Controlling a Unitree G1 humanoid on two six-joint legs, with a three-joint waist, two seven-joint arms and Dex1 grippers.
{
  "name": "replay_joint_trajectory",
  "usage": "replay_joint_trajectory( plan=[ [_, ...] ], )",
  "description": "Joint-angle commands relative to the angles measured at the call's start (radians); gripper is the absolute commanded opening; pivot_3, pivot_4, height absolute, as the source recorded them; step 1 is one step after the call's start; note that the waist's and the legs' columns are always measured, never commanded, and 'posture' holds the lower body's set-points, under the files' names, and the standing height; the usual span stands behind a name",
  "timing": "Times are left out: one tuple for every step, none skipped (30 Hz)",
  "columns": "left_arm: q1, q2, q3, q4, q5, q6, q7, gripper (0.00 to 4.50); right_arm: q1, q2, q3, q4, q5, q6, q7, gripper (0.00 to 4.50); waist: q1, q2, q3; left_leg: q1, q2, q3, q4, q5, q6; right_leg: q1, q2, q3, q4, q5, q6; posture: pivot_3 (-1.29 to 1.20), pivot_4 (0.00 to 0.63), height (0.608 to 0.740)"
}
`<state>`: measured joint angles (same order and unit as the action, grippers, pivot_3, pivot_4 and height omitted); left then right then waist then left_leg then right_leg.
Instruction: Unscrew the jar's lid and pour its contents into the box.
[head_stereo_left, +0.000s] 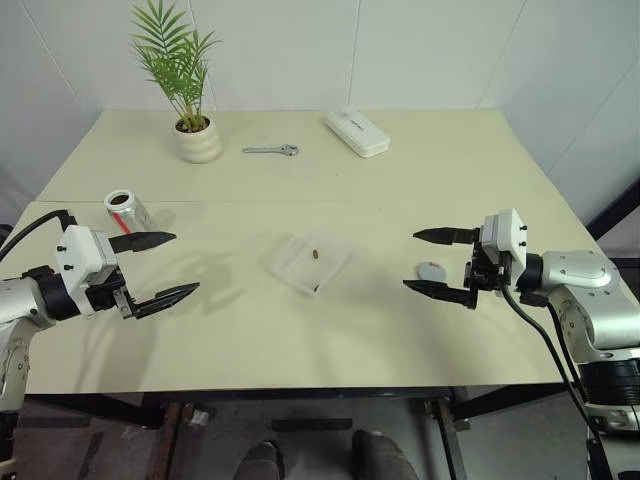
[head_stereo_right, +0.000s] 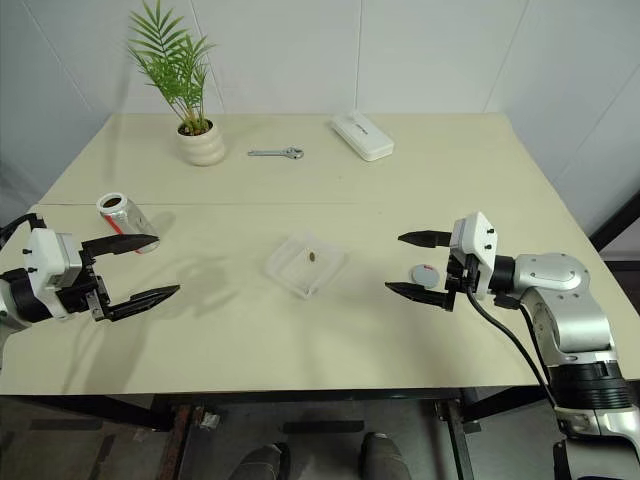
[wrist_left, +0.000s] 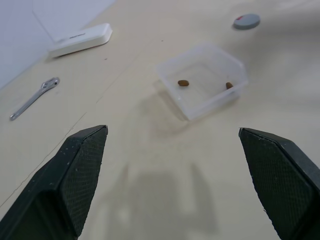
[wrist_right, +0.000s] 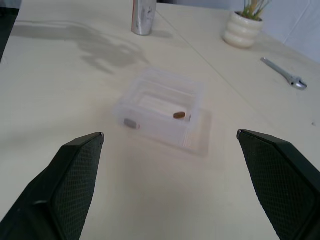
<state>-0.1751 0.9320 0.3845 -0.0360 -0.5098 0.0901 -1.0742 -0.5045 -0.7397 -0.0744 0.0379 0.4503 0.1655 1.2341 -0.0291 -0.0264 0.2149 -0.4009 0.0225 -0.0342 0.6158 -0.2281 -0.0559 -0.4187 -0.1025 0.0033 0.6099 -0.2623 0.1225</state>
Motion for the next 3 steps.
replay_joint_trajectory(
  plan=[
    [-0.015,0.006,0.014,0.022,0.012,-0.009,-0.001,4.49,0.001,-0.007,-0.018,-0.047,0.016,0.002,-0.005,4.50,0.001,0.000,0.000,0.000,0.001,0.000,0.000,0.000,0.000,0.000,0.001,0.000,0.000,0.000,0.000,0.00,0.150,0.740],
    [-0.011,0.002,0.015,0.024,0.021,-0.017,0.004,4.49,0.005,0.001,-0.019,-0.055,0.011,-0.002,-0.017,4.50,0.001,0.000,0.000,0.000,0.002,0.000,0.000,0.000,-0.001,0.000,0.002,0.000,0.000,0.000,-0.001,0.00,0.150,0.740],
    [-0.006,-0.001,0.017,0.018,0.023,-0.017,0.009,4.49,0.006,0.007,-0.020,-0.061,0.009,-0.005,-0.027,4.50,0.001,0.000,0.000,0.000,0.002,0.000,0.000,-0.001,-0.001,0.000,0.003,0.000,0.000,0.000,-0.001,0.00,0.150,0.740]
  ],
)
